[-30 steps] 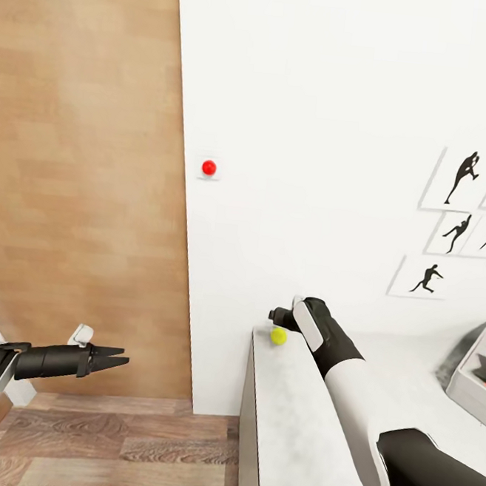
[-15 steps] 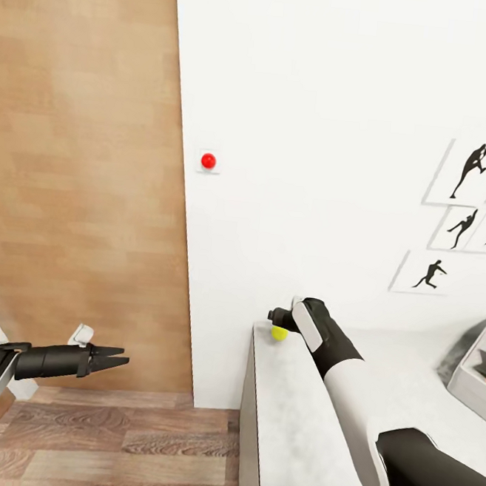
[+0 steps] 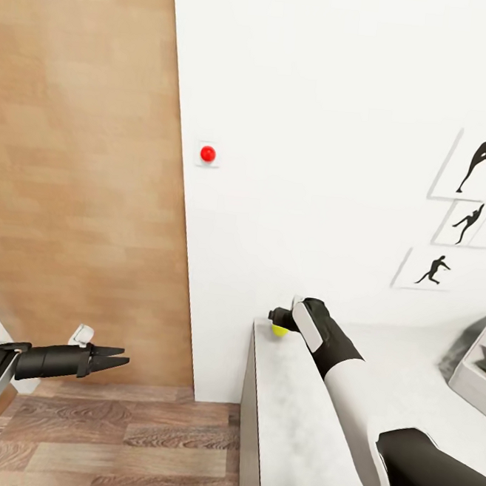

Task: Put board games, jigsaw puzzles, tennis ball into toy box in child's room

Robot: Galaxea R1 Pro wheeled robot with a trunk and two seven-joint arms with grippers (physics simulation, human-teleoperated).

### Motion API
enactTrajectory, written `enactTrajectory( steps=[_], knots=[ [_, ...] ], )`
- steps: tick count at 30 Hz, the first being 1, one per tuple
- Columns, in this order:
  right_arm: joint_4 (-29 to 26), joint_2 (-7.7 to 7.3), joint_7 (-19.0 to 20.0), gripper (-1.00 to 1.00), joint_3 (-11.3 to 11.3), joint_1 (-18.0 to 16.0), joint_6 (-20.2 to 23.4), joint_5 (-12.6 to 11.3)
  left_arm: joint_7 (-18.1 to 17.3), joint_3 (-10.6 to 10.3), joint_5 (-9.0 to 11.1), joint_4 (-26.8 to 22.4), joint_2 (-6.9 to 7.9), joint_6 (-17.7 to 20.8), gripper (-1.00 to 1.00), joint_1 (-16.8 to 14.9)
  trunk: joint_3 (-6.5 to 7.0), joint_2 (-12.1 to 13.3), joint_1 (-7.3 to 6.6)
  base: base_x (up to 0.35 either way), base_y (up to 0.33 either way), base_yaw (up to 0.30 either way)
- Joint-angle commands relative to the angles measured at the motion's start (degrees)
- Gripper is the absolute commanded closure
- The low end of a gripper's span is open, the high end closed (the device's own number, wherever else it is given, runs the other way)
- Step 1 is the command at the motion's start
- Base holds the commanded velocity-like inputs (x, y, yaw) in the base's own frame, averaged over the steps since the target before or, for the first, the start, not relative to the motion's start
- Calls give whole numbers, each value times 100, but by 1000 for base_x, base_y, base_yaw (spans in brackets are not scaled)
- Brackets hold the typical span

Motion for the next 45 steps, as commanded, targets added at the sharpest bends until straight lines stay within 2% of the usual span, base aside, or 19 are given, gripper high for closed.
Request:
enactTrajectory(
  steps=[1,14,45],
  knots=[
    [-6,-4,-57,-100,23,-6,4,-58,-16,0,11,-1,0,61,-100,-5,-22,-13,3,0,0,0],
    [-6,-1,-54,-100,32,-5,-14,34,-9,-1,6,-1,-3,71,-100,-5,-144,-13,3,0,0,0],
    [-15,-5,-55,-100,33,-5,-16,34,1,-8,5,-1,-4,77,-100,-5,-434,-13,3,0,0,0]
  ],
)
